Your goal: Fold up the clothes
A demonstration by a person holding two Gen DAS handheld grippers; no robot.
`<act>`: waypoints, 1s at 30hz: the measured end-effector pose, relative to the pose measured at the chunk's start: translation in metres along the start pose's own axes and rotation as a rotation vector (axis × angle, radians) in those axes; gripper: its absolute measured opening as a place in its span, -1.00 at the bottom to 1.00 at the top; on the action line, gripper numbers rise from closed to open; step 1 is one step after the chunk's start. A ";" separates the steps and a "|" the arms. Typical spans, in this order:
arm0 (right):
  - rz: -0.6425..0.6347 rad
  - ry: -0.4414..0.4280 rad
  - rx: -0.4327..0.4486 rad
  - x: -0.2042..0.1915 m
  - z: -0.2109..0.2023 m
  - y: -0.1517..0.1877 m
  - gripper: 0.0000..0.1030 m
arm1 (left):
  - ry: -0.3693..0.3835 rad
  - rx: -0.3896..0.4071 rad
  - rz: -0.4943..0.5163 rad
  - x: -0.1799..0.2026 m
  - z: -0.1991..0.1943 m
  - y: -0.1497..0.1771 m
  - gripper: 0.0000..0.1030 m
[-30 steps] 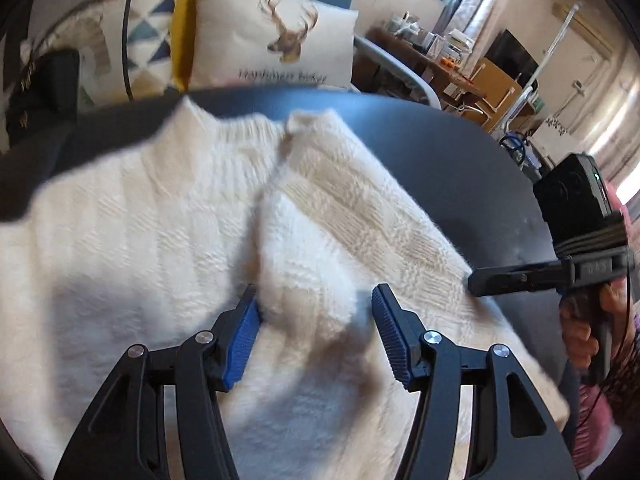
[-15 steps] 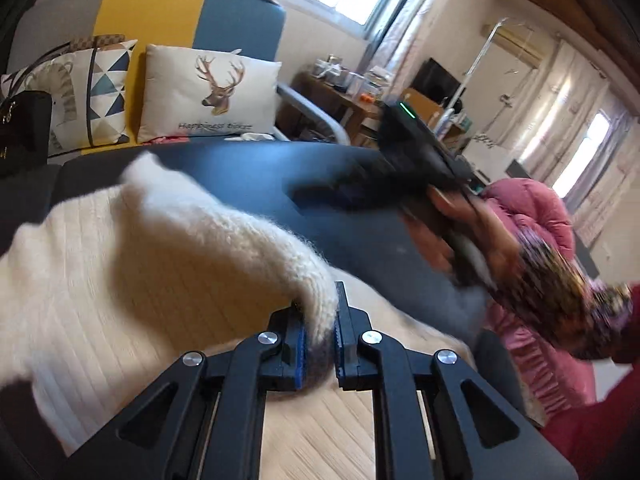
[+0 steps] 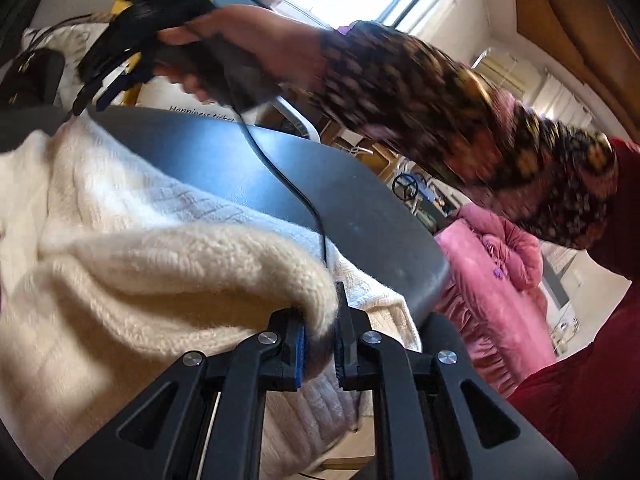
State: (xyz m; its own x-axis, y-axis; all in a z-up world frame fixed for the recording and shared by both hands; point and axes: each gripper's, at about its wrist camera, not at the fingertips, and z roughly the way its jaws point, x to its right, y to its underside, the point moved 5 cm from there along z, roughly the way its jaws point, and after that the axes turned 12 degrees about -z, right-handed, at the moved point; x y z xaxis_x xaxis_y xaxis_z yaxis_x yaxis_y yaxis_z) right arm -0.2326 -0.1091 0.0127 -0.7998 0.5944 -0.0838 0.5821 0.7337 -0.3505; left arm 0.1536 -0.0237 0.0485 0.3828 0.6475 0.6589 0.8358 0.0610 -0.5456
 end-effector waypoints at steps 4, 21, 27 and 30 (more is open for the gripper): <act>-0.098 0.099 -0.126 -0.006 0.043 -0.016 -0.35 | 0.002 0.021 -0.040 -0.011 -0.013 0.006 -0.79; 0.349 -0.229 0.141 0.033 0.038 0.012 -0.78 | 0.032 0.213 -0.210 -0.056 -0.063 -0.022 -0.78; 0.671 -0.528 0.534 0.066 -0.050 0.088 -0.89 | 0.031 0.393 -0.285 -0.070 -0.118 -0.060 -0.78; 0.712 -0.612 0.736 0.068 -0.111 0.125 -0.90 | 0.052 0.486 -0.274 -0.061 -0.147 -0.087 -0.78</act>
State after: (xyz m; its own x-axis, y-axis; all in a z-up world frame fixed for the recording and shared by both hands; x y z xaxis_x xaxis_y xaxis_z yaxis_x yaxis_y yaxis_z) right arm -0.1977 0.0598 0.0661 -0.3843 0.3890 -0.8372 0.8592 -0.1810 -0.4785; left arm 0.1148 -0.1802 0.1314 0.2065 0.5215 0.8279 0.6349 0.5724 -0.5189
